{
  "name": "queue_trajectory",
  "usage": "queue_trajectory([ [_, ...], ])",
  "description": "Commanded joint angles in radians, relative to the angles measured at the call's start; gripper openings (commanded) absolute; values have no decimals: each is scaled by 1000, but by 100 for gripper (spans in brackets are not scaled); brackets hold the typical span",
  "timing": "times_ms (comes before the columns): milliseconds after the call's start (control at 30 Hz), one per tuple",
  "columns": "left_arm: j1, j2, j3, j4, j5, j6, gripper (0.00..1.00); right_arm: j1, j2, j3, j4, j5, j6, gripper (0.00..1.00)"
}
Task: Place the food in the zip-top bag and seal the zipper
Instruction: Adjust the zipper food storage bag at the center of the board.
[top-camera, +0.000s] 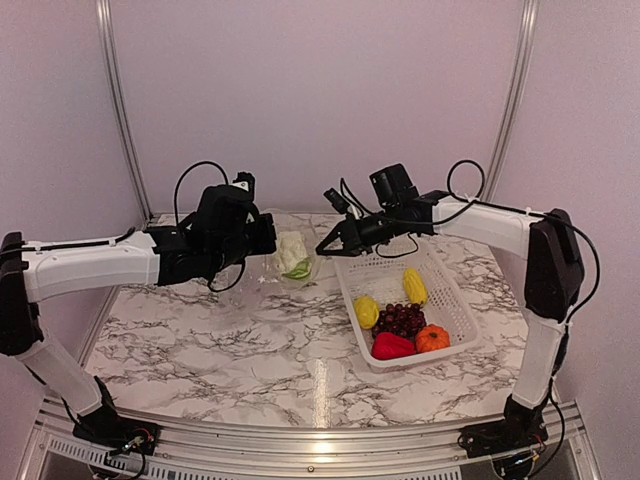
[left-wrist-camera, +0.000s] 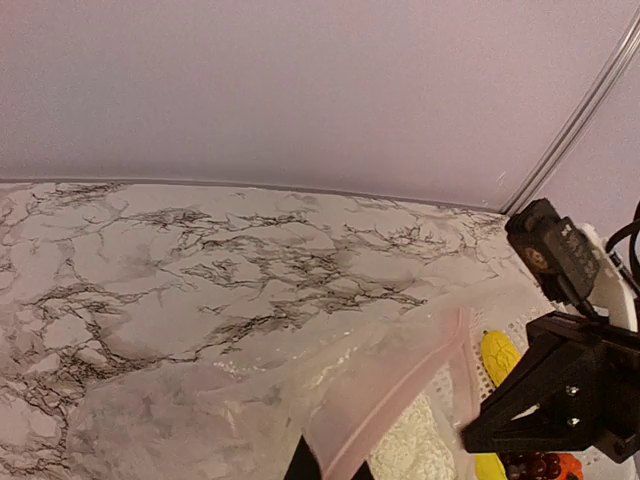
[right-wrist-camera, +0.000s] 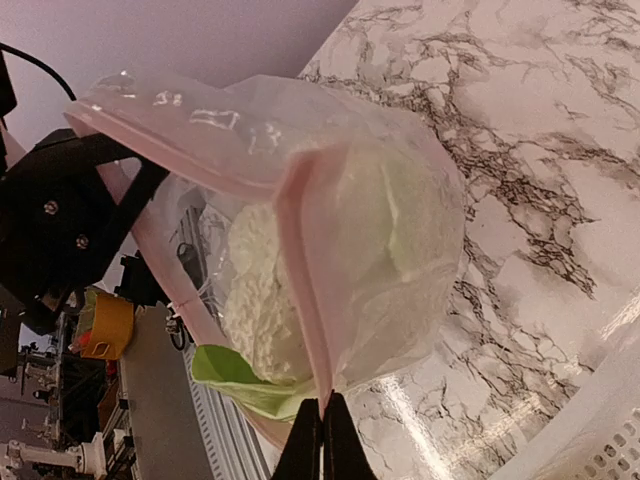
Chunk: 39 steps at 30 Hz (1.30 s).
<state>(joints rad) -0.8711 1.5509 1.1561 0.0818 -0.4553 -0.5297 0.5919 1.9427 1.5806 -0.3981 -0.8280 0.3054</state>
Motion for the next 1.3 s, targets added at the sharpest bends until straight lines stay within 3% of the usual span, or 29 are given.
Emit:
queue_trajectory([
  [0, 25, -29, 62, -221, -94, 97, 0, -21, -80, 58, 17, -97, 43, 0],
  [267, 26, 37, 291, -425, -20, 142, 0, -15, -45, 128, 49, -165, 90, 0],
  [433, 28, 5, 496, -561, -109, 267, 0, -53, -10, 291, 40, -221, 99, 0],
  [567, 54, 75, 618, -710, -65, 310, 0, -64, 19, 350, 61, -246, 110, 0],
  [733, 67, 125, 605, -794, -42, 284, 0, -55, 51, 322, 102, -279, 152, 0],
  [1033, 76, 117, 544, -763, 28, 265, 0, -29, 47, 307, 91, -289, 115, 0],
  [1267, 87, 101, 537, -736, 42, 259, 0, -56, -19, 273, 12, -265, -11, 36],
])
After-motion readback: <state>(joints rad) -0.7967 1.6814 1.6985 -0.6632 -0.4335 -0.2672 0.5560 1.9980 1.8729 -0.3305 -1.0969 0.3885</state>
